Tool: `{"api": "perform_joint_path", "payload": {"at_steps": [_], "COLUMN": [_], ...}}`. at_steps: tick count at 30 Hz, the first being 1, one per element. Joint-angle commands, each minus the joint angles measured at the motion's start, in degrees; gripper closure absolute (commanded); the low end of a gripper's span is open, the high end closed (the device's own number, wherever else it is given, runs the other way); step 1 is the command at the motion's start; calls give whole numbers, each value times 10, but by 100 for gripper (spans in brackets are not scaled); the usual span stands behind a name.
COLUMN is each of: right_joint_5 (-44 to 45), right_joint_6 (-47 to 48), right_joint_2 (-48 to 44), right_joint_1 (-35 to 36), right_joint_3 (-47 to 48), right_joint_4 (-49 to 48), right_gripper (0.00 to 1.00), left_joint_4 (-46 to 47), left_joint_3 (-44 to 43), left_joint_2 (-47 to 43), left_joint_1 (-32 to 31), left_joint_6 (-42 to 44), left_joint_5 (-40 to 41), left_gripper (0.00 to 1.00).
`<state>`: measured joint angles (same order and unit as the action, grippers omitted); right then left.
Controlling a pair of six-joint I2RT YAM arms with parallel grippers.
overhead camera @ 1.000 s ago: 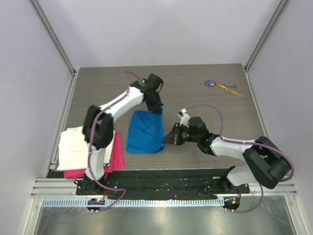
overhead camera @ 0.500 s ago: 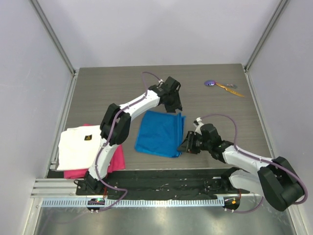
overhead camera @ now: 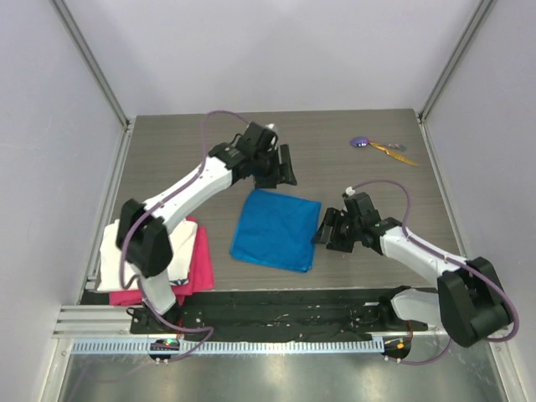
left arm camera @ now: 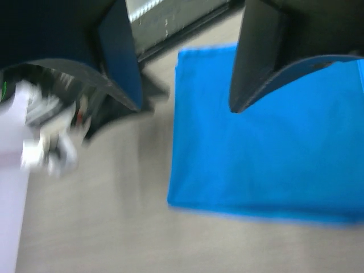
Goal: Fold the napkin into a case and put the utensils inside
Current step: Turn over the upper triangle folded napkin at the center of the board, then pick up the lower triangle-folded napkin from the center of the board.
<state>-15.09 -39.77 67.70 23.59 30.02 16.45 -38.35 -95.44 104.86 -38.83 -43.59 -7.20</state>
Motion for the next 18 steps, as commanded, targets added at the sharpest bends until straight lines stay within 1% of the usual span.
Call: {"api": "perform_joint_path", "payload": {"at_steps": [1, 2, 4, 5, 7, 8, 10, 11, 13, 14, 15, 16, 18], "right_joint_5": [25, 20, 18, 19, 25, 30, 55, 66, 86, 95, 105, 118, 185], "right_joint_6": [44, 50, 62, 65, 72, 79, 87, 94, 101, 108, 112, 116, 136], "right_joint_2": [77, 89, 117, 144, 168, 183, 195, 209, 223, 237, 246, 253, 277], "right_joint_1": [-21, -23, -23, -23, -22, -24, -24, -24, -23, -24, -23, -23, -24], "right_joint_3": [82, 91, 117, 127, 149, 152, 159, 162, 174, 181, 199, 209, 246], "right_joint_4": [-1, -8, -23, -25, -22, -19, -14, -6, -1, 5, 10, 15, 38], "right_gripper": [39, 40, 43, 44, 48, 49, 57, 59, 67, 69, 75, 78, 82], "left_joint_4": [31, 35, 57, 65, 82, 90, 120, 133, 159, 159, 159, 158, 165], "left_joint_3": [135, 179, 224, 261, 296, 305, 330, 336, 344, 342, 341, 337, 337], "left_joint_2": [-84, -97, -132, -141, -160, -164, -172, -170, -160, -143, -137, -131, -124], "left_joint_1": [-11, -12, -12, -12, -12, -12, -12, -13, -13, -13, -12, -12, -12], "left_joint_6": [19, 13, 4, -4, -11, -18, -20, -24, -25, -25, -26, -27, -34], "left_joint_5": [-46, -40, -23, -21, -24, -26, -34, -40, -50, -48, -45, -40, -27], "left_gripper": [37, 43, 45, 47, 50, 51, 53, 55, 57, 60, 61, 62, 64]}}
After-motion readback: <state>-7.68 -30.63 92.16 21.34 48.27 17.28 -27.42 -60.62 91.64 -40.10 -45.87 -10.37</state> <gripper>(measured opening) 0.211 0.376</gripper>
